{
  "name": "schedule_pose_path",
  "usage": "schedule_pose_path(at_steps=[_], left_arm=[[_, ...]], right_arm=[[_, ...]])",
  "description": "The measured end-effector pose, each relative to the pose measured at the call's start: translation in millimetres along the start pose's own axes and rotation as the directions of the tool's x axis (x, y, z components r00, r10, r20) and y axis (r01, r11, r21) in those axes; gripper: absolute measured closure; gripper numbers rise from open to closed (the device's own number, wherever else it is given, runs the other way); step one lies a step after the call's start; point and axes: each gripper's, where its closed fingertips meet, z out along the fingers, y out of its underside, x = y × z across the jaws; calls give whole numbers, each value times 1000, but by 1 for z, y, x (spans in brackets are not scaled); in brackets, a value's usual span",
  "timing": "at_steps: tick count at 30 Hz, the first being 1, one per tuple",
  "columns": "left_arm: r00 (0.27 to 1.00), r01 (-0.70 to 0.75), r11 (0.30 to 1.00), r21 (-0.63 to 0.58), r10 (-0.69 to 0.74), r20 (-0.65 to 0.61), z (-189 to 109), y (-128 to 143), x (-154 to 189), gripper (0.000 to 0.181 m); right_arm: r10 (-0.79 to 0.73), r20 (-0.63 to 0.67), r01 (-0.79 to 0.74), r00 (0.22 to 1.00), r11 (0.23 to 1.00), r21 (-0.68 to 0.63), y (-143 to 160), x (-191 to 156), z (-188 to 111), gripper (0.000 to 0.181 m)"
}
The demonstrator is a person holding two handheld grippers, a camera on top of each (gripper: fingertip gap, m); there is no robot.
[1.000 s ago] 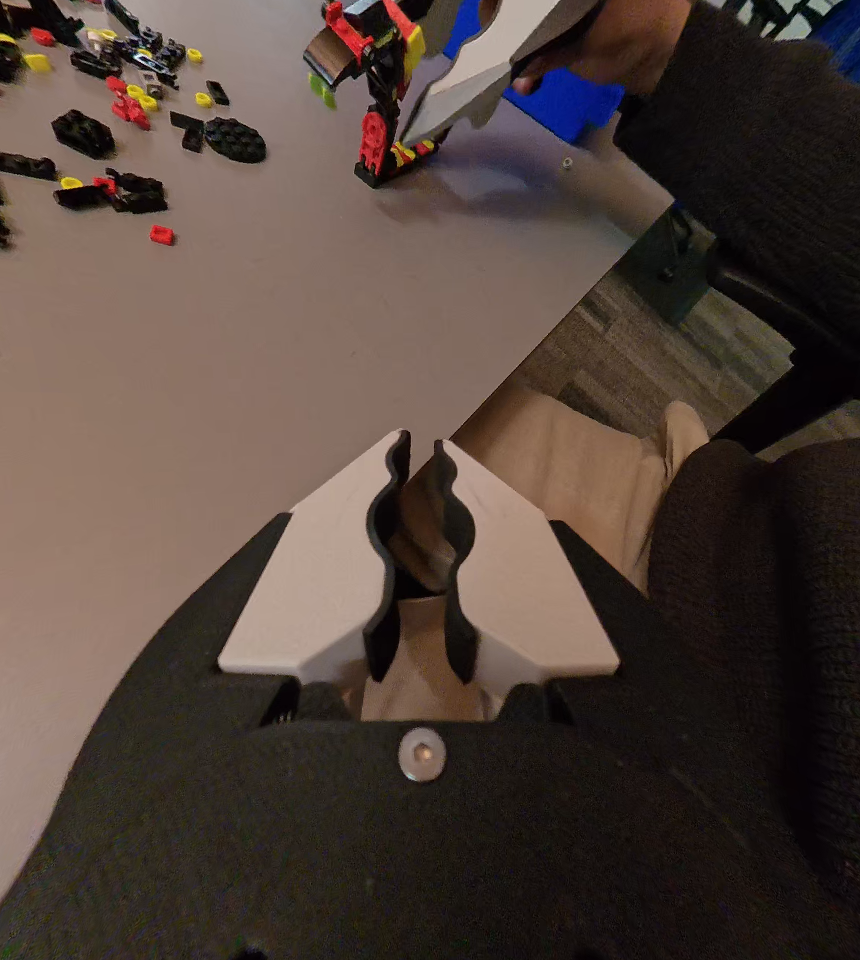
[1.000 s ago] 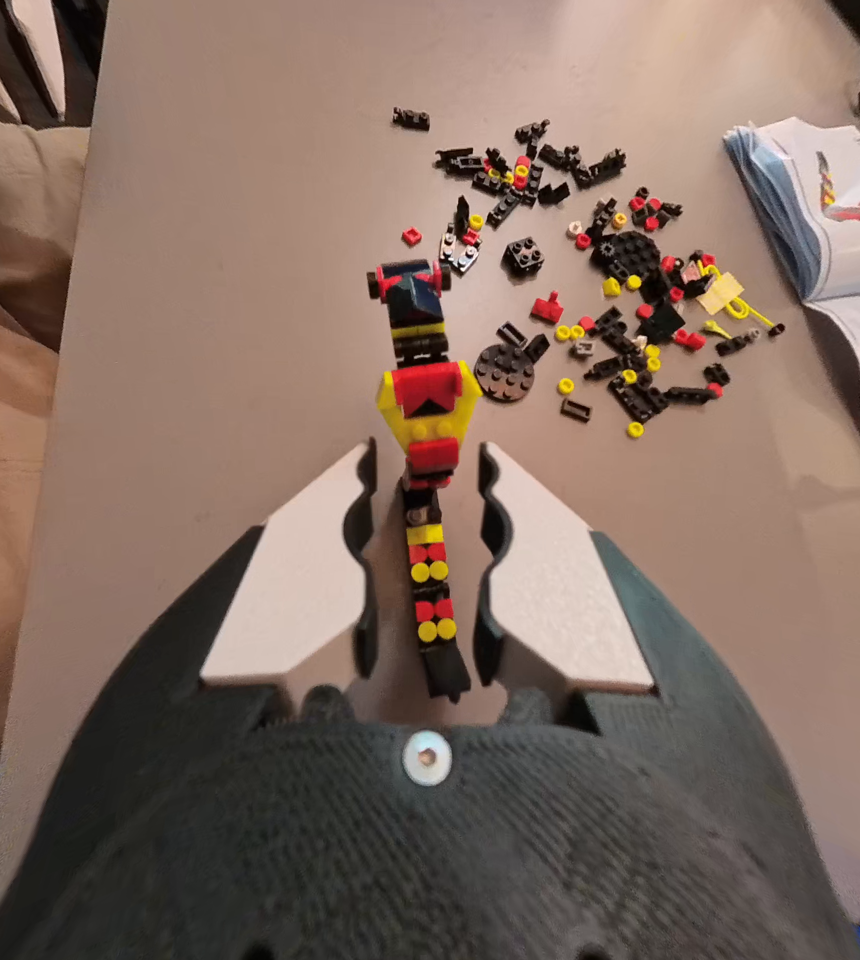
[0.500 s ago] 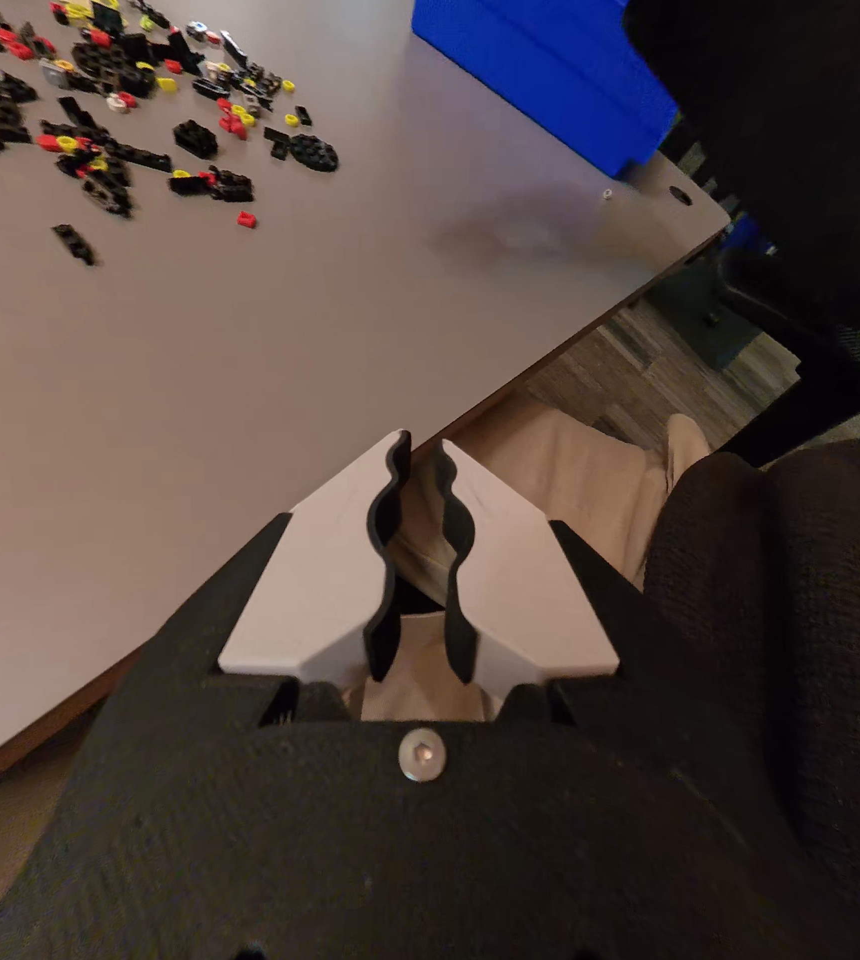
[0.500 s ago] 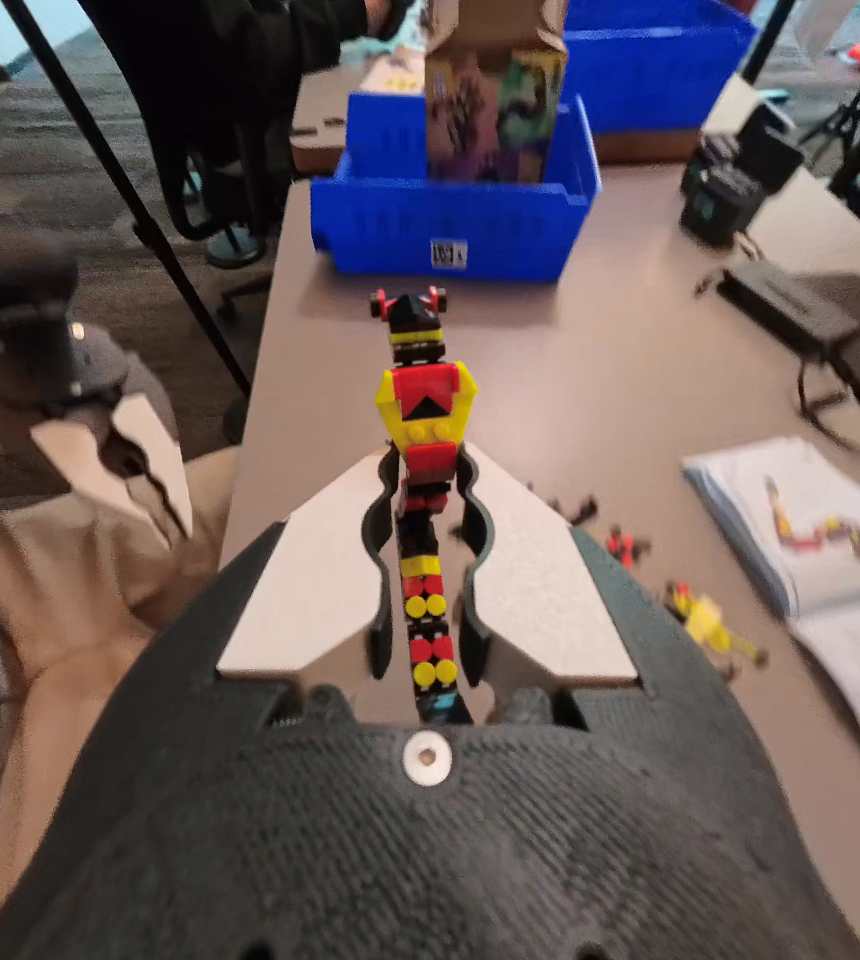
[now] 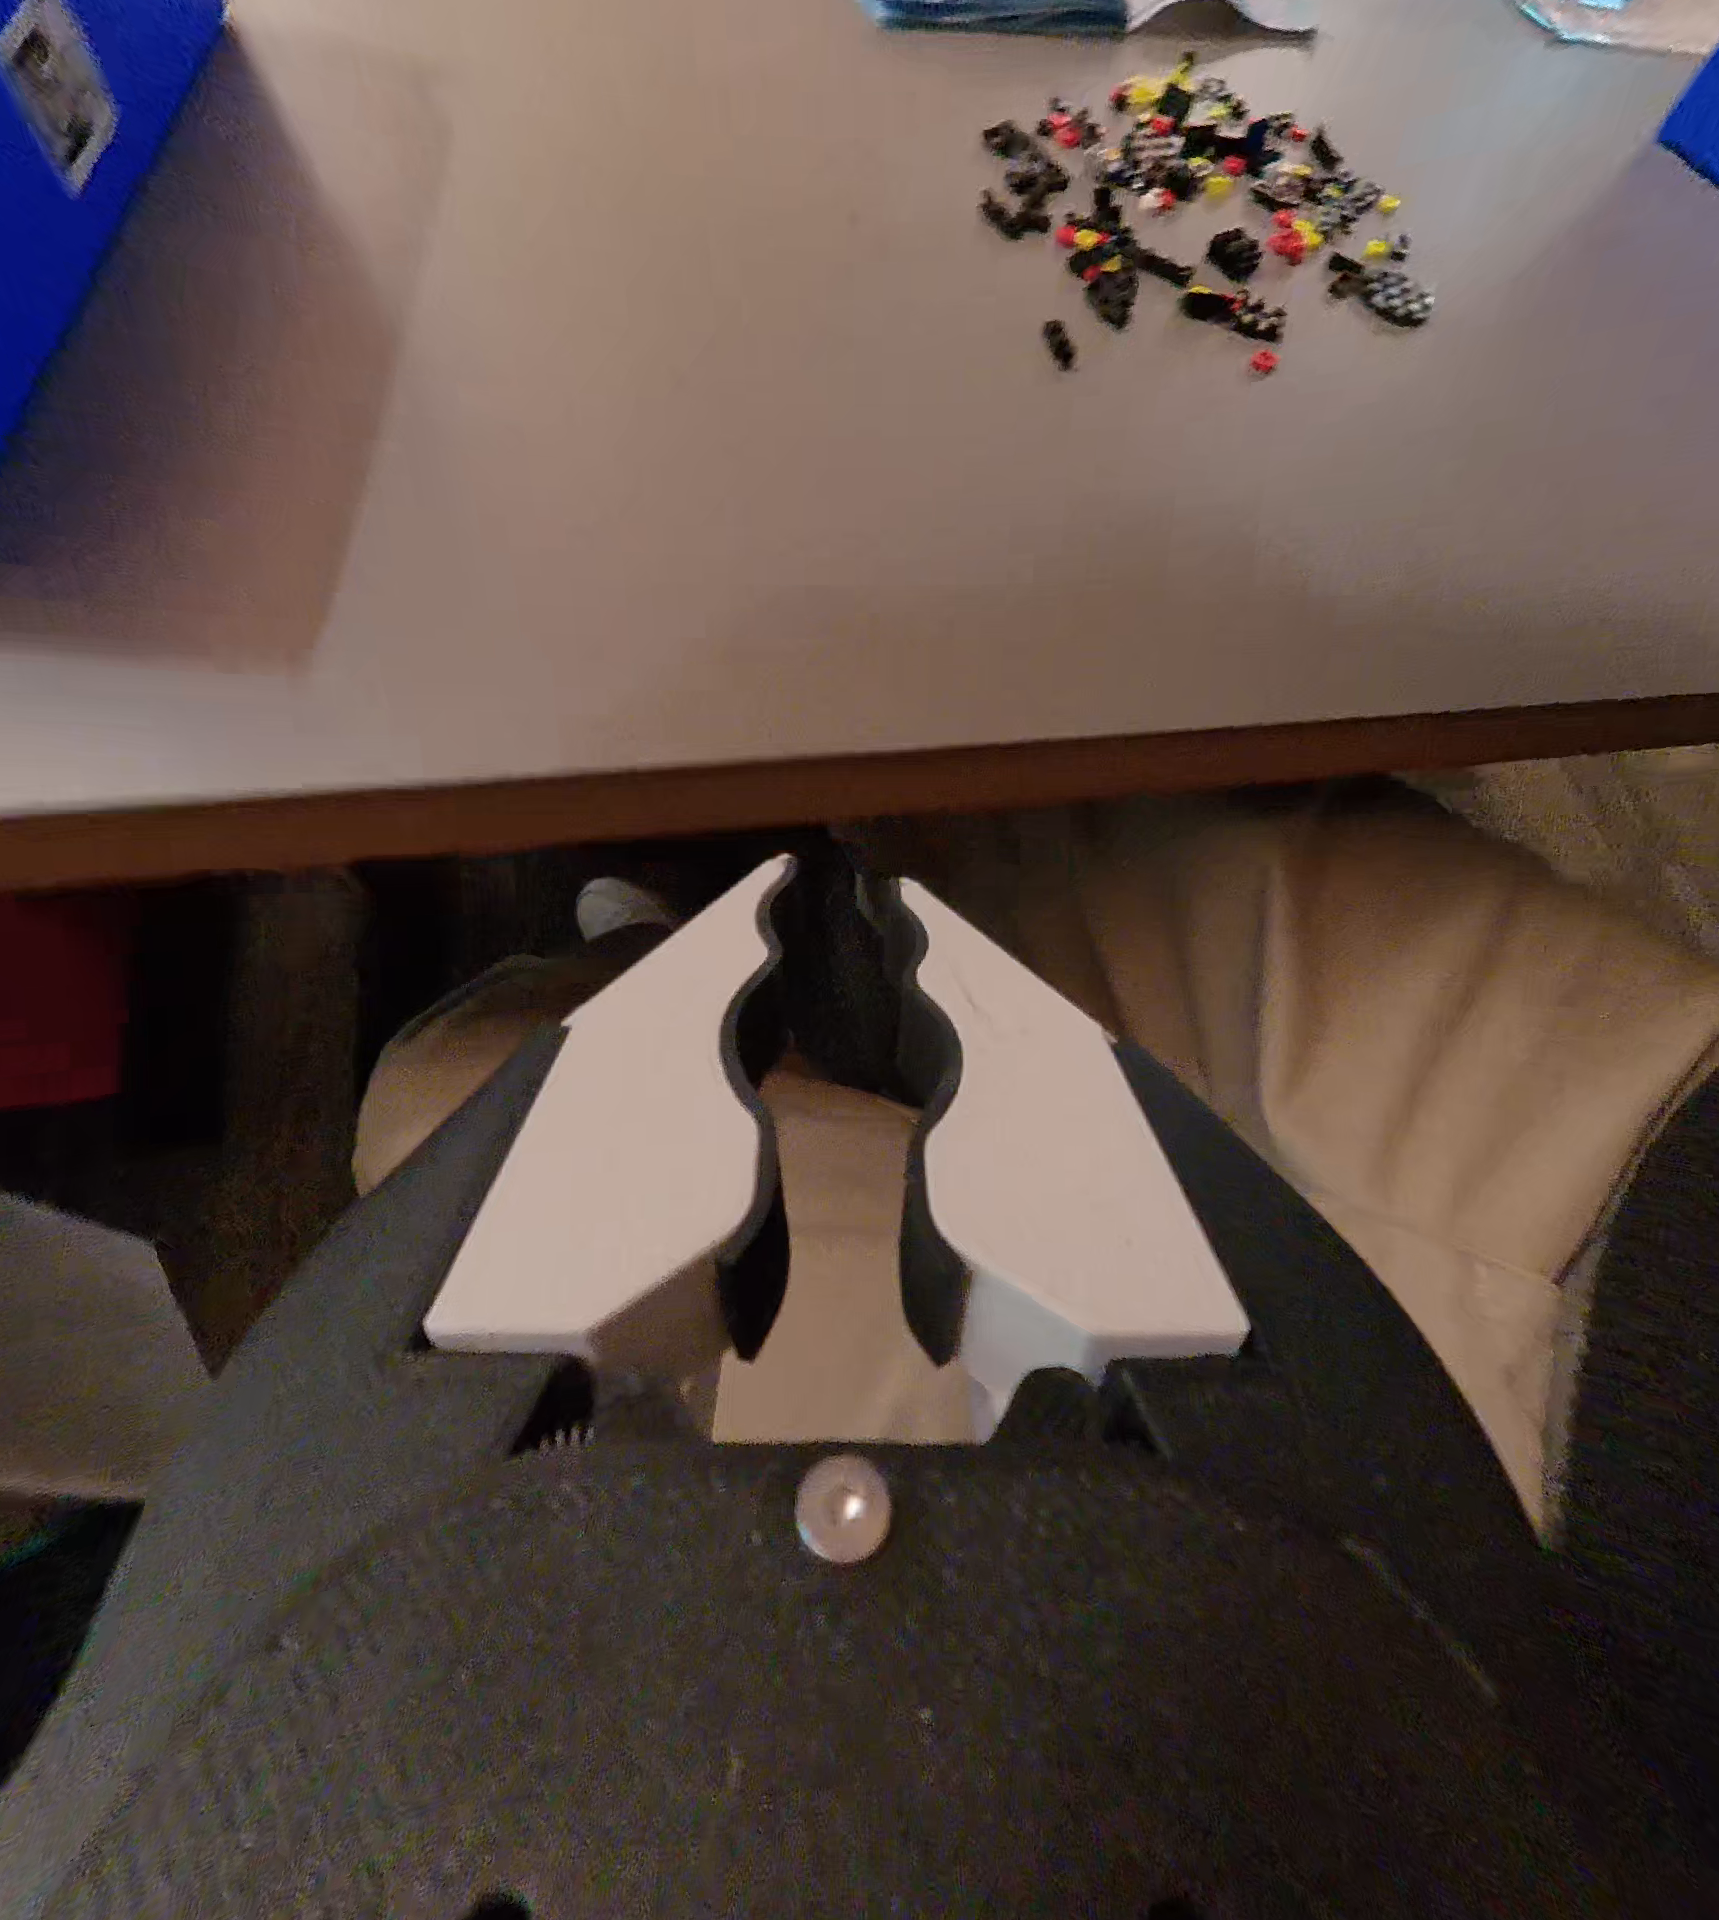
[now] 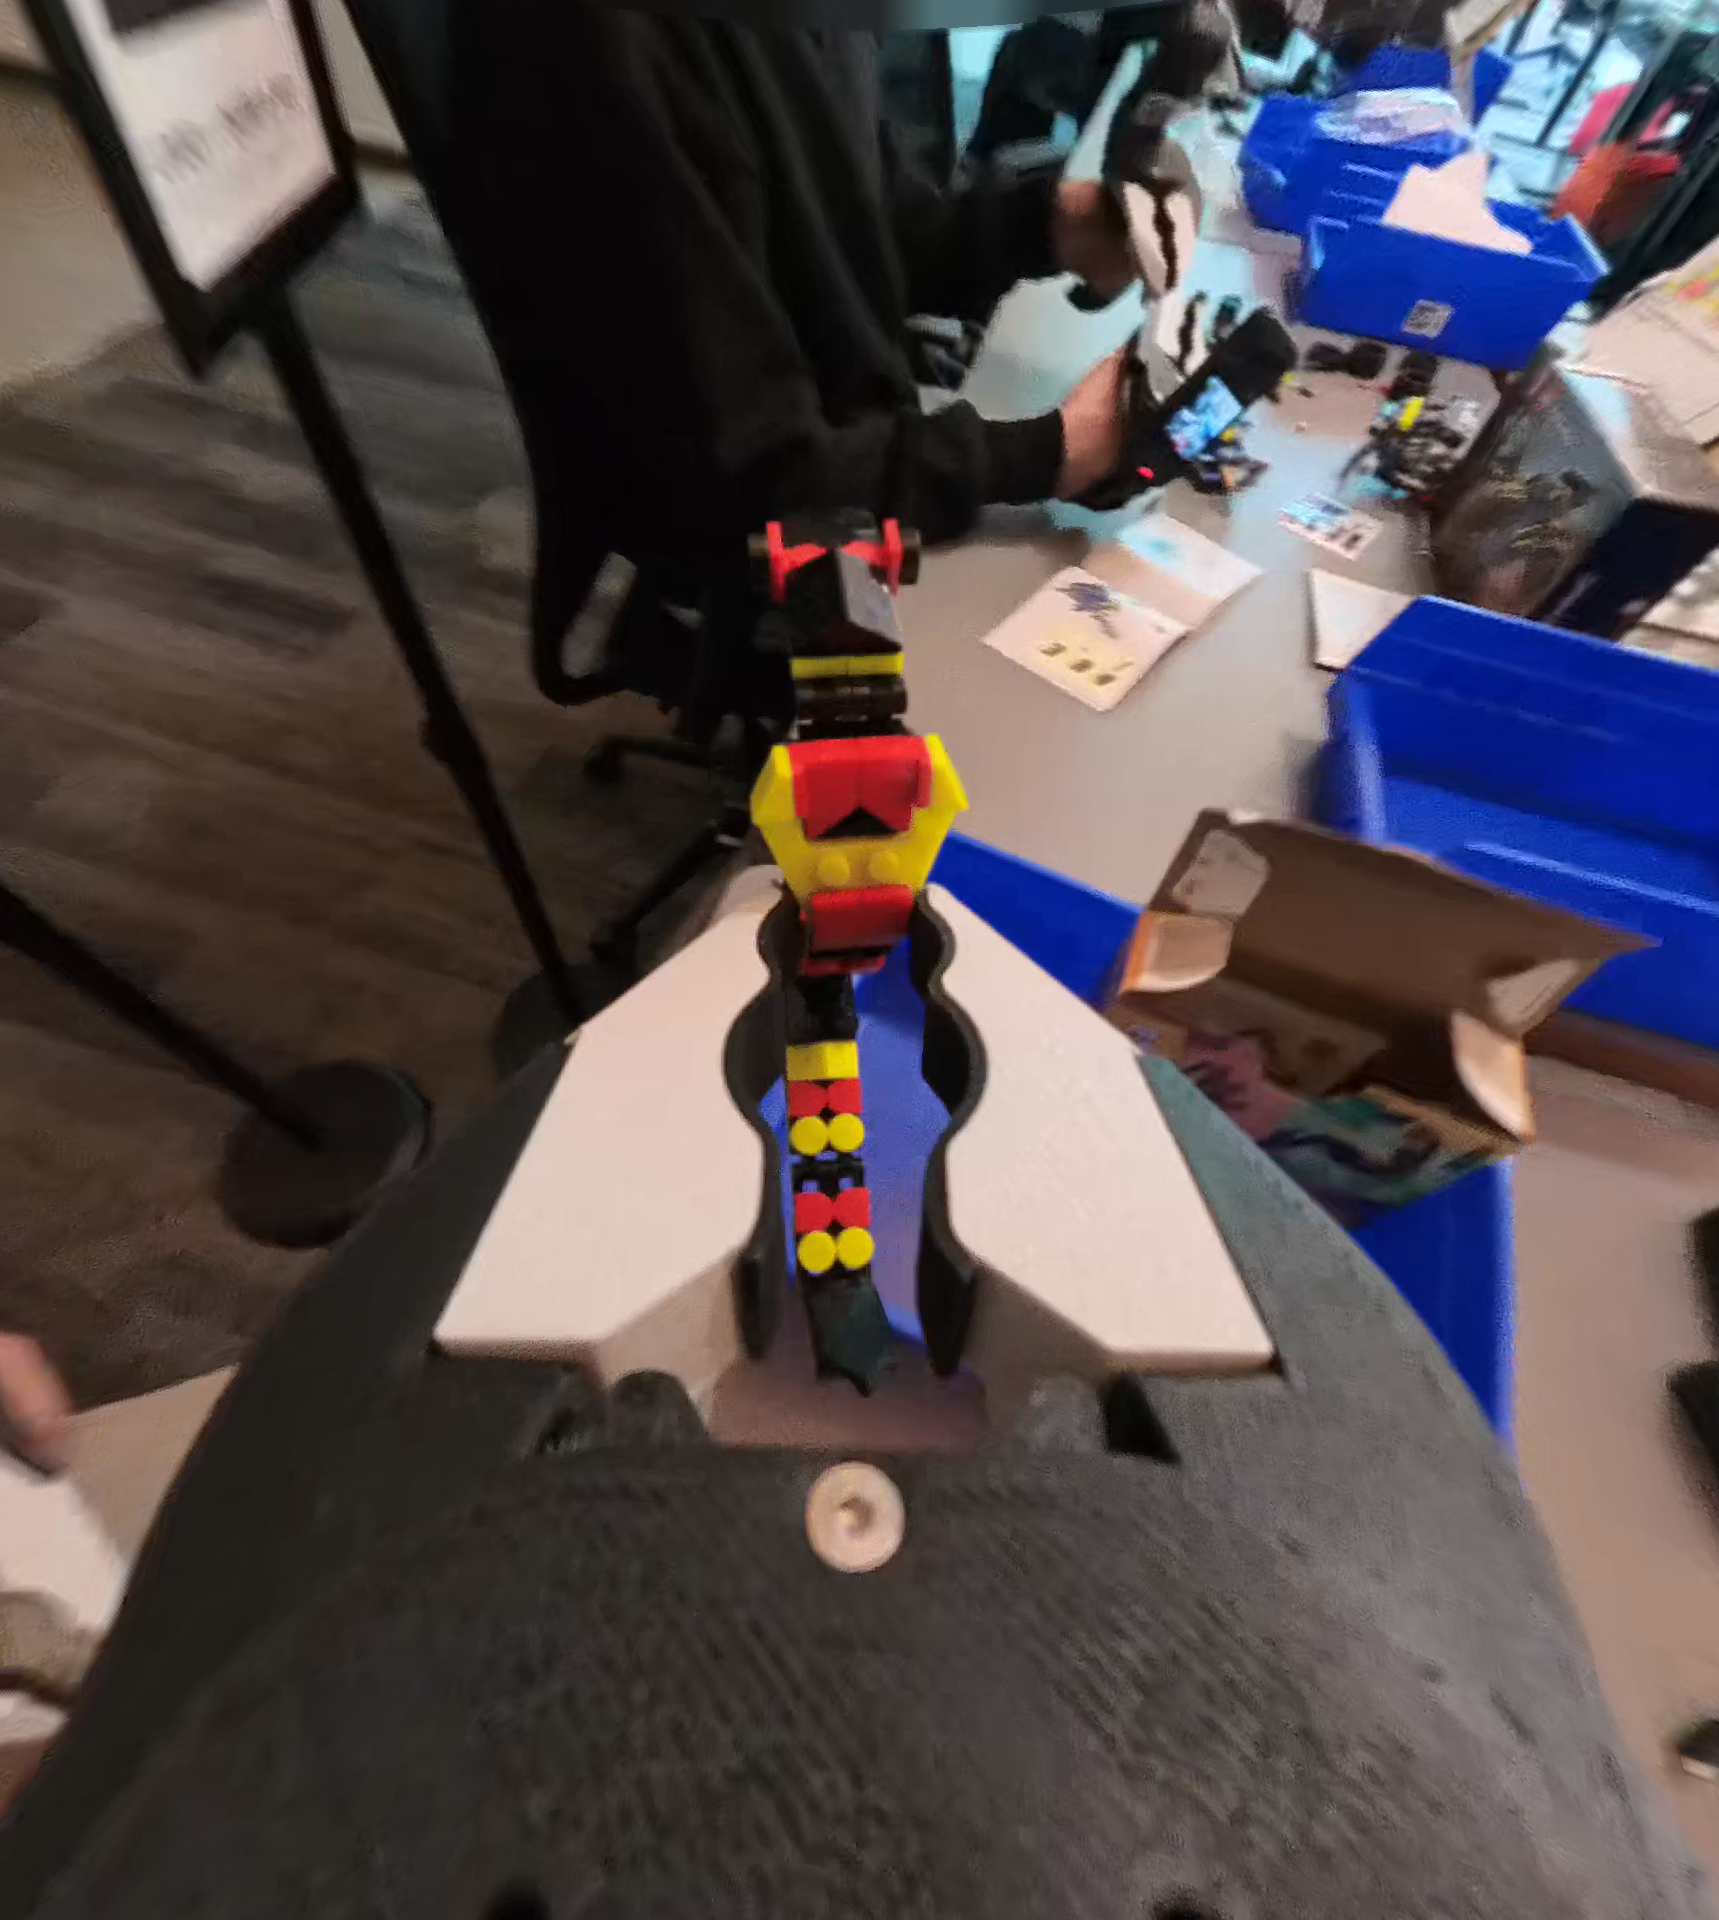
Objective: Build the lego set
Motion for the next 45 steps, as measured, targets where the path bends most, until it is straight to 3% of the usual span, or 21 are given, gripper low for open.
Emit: schedule_pose_path(at_steps=[2,4,10,12,19,23,29,35,39,45], left_arm=[[998,35,999,-8,-34,48,-14,14,-9,168],[994,70,997,-13,-69,89,-28,28,-14,168],[969,184,983,-6,-180,167,-66,65,-22,168],[959,213,977,-8,-208,192,-75,76,-25,169],[932,291,957,6,-285,224,-95,98,-30,169],[924,312,950,29,-310,224,-99,98,-34,169],[934,300,954,20,-298,196,-90,94,-28,168],[943,235,972,25,-234,238,-79,83,-32,162],[928,226,974,29,-224,297,-69,72,-35,132],[933,157,988,7,-150,327,-38,44,-26,92]], right_arm=[[-119,-87,114,989,992,-62,-7,15,29,162],[-153,-48,149,987,986,-81,-16,12,56,162],[32,165,-30,986,999,-14,-55,3,116,162],[76,183,-79,980,997,7,-67,12,132,163],[-51,25,52,998,998,-22,-85,47,158,162],[-49,44,50,998,999,-7,-88,42,149,162],[-28,-23,28,999,999,23,-76,54,103,162],[111,80,-117,991,990,80,-70,52,55,163],[18,71,-20,997,999,38,-47,36,27,163],[-85,195,85,977,996,8,25,-36,-14,162]])
